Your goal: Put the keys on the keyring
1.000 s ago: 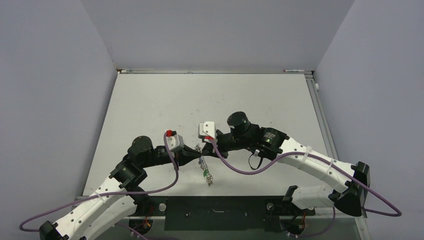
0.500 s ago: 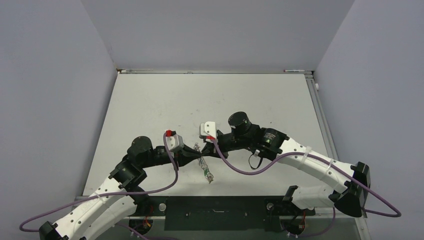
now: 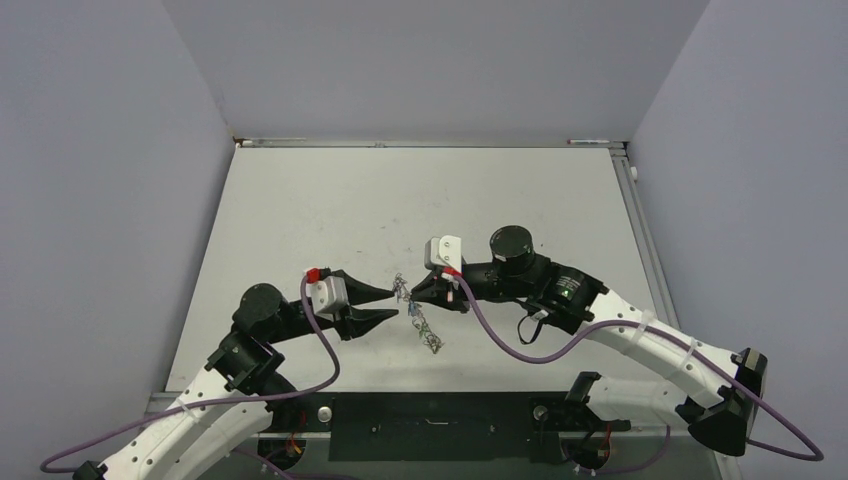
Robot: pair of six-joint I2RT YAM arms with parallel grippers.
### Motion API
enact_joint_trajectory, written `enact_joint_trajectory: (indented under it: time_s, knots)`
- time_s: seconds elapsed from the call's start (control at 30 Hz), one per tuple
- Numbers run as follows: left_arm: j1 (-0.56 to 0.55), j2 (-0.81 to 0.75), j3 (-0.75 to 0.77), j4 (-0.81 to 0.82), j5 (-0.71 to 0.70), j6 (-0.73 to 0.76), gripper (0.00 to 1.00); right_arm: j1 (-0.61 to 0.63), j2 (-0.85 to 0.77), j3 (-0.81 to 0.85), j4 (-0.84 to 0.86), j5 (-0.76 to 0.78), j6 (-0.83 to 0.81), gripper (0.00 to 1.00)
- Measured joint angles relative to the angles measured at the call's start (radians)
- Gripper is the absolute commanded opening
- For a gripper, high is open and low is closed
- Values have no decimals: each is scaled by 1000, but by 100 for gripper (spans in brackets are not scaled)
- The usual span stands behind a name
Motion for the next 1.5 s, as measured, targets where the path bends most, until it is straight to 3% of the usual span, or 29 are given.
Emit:
enact_joint_trajectory:
  time_s: [0.73, 0.93, 1.5]
  knots:
    - [1, 14, -3, 73, -9, -26, 33, -6, -71, -120, 286, -4, 150, 5]
    - [1, 23, -3, 72, -25, -27, 46, -6, -93, -146, 401, -8, 202, 5]
    - [1, 40, -3, 74, -30, -53, 50, -3, -68, -224, 714, 1, 353, 5]
